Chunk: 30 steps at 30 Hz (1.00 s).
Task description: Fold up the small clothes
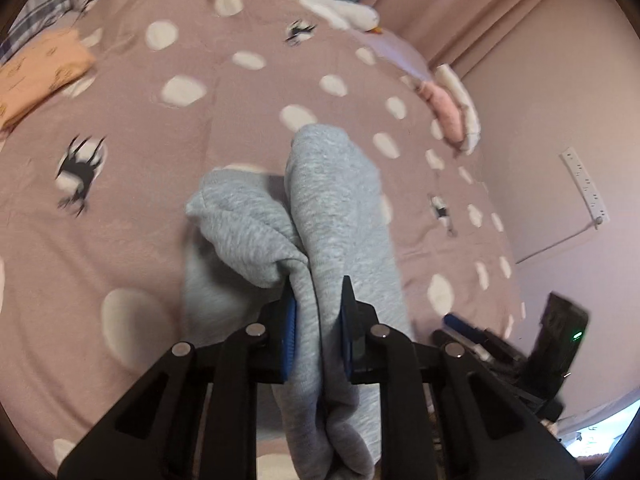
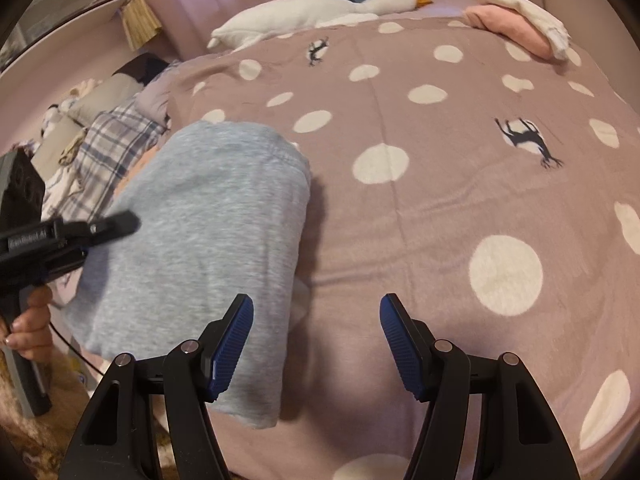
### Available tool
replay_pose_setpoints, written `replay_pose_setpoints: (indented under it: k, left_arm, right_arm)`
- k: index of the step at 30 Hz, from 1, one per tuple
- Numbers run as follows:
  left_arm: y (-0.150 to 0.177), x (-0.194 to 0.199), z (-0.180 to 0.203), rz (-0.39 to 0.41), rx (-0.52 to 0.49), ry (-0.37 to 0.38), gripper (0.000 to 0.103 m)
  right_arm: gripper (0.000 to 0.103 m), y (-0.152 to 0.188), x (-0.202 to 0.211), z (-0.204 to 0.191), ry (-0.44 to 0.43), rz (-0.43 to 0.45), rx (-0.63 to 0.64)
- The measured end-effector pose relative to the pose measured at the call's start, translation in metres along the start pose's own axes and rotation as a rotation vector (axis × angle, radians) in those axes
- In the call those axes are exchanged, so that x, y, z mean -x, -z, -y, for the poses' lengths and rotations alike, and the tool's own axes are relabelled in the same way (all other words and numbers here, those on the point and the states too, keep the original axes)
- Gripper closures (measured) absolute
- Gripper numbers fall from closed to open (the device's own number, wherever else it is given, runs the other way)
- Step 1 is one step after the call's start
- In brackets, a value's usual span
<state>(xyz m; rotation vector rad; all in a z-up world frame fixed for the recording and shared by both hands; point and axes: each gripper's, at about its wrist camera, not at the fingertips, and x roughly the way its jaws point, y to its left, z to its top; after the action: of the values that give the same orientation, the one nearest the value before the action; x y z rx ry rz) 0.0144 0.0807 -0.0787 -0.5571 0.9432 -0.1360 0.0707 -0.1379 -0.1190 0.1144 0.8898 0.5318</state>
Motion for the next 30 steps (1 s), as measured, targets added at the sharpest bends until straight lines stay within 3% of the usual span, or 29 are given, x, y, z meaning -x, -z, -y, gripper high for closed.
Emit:
replay_pose_setpoints:
  k: [3, 6, 11, 15, 17, 20, 23, 27, 30]
  left_arm:
    - [0.013, -0.024, -0.027, -0.071, 0.059, -0.078, 0.082]
    - [0.023, -0.035, -0.041, -0.072, 0.084, -0.118, 0.076]
    - [0.023, -0.016, -0.033, -0.052, 0.055, -0.103, 0.074]
    - [0.033, 0.0, -0.026, -0.044, 0.017, -0.083, 0.062]
    - [0.044, -0.001, -0.027, -0.082, 0.026, -0.054, 0.06]
    - [0.06, -0.013, -0.033, -0.136, 0.038, -0.117, 0.059]
    - [0.068, -0.023, -0.046, -0.149, 0.115, -0.138, 0.048]
    - [0.071, -0.027, -0.054, -0.14, 0.142, -0.161, 0.031]
    - [0.069, -0.028, -0.057, -0.14, 0.127, -0.149, 0.029]
  right_arm:
    - [0.038, -0.001, -0.006, -0.008, -0.015, -0.011, 0.026]
    - [0.038, -0.002, -0.011, -0.015, -0.021, -0.026, 0.048]
    - [0.038, -0.003, -0.014, -0.026, -0.031, -0.043, 0.089]
    - [0.038, -0.003, -0.015, -0.032, -0.039, -0.045, 0.099]
    - [0.038, -0.002, -0.018, -0.035, -0.049, -0.057, 0.107]
    - [0.038, 0.001, -0.022, -0.038, -0.057, -0.08, 0.118]
    - [0.038, 0.006, -0.03, -0.042, -0.058, -0.114, 0.128]
    - [0.037, 0.013, -0.04, -0.045, -0.058, -0.158, 0.137]
    - [0.033, 0.015, -0.047, -0.046, -0.043, -0.181, 0.135]
